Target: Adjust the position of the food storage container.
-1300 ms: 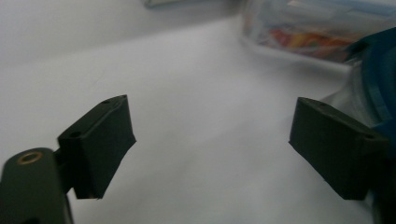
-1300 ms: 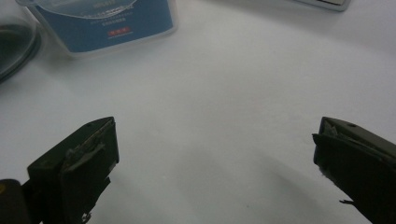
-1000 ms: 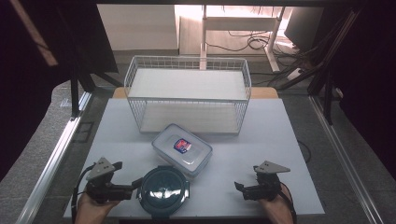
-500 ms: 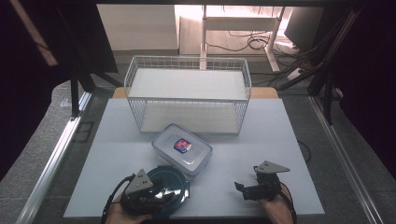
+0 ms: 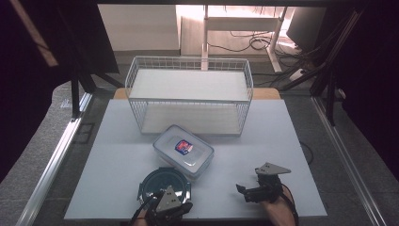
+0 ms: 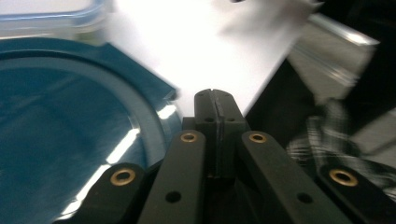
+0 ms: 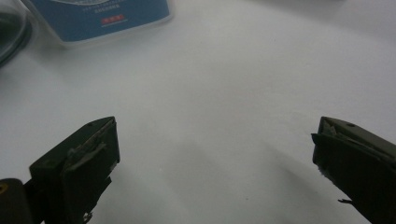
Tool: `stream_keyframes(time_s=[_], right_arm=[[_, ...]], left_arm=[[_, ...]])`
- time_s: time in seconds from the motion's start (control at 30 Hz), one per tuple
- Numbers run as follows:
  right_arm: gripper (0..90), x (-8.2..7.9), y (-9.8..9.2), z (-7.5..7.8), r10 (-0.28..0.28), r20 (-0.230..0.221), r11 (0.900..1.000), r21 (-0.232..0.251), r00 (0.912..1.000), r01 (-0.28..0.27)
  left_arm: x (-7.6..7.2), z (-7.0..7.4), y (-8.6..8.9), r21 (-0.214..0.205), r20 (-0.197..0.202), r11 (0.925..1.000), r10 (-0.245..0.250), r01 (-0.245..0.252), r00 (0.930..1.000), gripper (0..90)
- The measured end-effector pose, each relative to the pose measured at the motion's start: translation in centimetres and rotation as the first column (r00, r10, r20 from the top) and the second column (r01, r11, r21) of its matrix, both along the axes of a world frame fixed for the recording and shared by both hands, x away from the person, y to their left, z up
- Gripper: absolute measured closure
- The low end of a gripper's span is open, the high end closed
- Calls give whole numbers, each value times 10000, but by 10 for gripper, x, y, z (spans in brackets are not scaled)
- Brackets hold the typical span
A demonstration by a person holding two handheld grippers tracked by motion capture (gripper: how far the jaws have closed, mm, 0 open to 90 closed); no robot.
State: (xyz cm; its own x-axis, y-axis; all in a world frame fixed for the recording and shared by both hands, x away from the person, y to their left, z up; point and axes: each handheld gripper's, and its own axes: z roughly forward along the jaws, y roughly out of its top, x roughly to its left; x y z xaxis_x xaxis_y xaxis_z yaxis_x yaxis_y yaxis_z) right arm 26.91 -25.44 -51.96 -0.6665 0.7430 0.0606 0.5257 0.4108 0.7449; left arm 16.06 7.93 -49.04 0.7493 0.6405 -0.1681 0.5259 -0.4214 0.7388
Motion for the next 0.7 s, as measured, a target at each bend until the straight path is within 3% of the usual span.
stream_keyframes(time_s=[0.1, 0.27, 0.5, 0.7], right_arm=[[7, 0, 0, 0, 30, -45, 10000, -37, 10000, -30], [9, 0, 0, 0, -17, -89, 10000, -62, 10000, 16], [10, 0, -1, 0, -27, -84, 10000, -76, 10000, 26], [10, 0, 0, -1, -17, -127, 10000, -70, 9999, 16]], left_arm=[[-2, 0, -2, 282, 122, 9996, 29, -33, 9999, 900], [1, 0, 3, 132, 16, 9998, 121, -121, 9999, 900], [14, -2, 34, -101, -209, 9963, 852, -855, 9961, 900], [20, -4, 46, -244, -241, 9932, 1135, -1141, 9932, 900]])
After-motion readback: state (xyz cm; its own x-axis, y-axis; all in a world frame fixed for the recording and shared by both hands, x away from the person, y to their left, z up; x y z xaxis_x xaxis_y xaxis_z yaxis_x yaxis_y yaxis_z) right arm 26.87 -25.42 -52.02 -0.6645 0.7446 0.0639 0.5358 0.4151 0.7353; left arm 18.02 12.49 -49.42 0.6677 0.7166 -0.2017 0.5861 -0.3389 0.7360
